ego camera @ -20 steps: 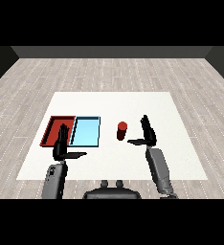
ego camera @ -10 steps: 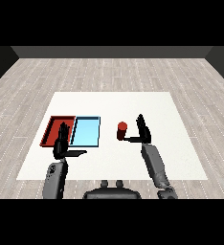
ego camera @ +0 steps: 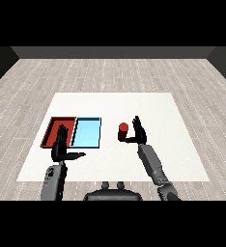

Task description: Pick the red can and put it in the red box

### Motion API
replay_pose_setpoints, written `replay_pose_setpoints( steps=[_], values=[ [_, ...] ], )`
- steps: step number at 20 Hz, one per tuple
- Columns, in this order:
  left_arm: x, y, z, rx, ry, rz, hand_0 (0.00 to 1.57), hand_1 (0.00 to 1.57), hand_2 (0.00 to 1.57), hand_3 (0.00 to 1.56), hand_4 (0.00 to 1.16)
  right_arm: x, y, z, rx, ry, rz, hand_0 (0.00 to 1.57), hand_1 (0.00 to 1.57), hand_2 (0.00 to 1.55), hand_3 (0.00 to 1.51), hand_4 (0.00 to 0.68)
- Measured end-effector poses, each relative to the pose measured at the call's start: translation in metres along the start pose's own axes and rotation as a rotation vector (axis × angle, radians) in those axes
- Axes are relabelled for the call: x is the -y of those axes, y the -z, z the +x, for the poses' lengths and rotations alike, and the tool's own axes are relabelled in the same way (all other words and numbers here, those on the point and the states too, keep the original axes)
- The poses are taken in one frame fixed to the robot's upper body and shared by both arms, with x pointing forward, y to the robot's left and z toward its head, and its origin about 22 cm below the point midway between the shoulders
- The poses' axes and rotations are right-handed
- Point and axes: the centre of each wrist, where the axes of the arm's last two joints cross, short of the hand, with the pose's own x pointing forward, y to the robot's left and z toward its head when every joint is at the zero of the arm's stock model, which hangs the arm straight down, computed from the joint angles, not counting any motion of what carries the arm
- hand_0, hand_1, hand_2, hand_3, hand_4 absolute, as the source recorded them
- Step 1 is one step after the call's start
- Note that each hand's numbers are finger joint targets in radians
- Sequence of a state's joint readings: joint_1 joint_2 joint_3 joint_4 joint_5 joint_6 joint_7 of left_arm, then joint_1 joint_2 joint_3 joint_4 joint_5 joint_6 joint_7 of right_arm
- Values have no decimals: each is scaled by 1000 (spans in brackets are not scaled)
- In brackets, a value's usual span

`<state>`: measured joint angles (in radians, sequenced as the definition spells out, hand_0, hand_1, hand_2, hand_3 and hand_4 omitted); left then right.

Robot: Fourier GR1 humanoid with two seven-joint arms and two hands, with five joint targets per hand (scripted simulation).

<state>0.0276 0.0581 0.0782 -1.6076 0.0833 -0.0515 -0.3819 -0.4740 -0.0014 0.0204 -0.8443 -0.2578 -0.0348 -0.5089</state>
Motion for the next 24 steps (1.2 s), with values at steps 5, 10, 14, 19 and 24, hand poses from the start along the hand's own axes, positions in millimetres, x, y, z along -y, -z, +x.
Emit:
replay_pose_setpoints(
  steps=[5,10,14,19,24],
  values=[
    [1,3,6,4,2,2,0,0,0,0,0,-5,3,-10,-13,22,-3,0,0,0,0,0],
    [4,7,4,2,-8,-1,0,0,0,0,0,-3,6,-16,-21,35,-11,0,0,0,0,0],
    [5,1,3,1,-6,5,0,0,0,0,0,-4,8,-22,-38,41,-12,0,0,0,0,0],
    [3,3,3,0,-13,2,0,0,0,0,0,-11,13,-26,-44,51,-13,0,0,0,0,0],
    [7,7,3,1,-12,11,0,0,0,0,0,-10,15,-25,-45,58,-2,0,0,0,0,0]
  ],
)
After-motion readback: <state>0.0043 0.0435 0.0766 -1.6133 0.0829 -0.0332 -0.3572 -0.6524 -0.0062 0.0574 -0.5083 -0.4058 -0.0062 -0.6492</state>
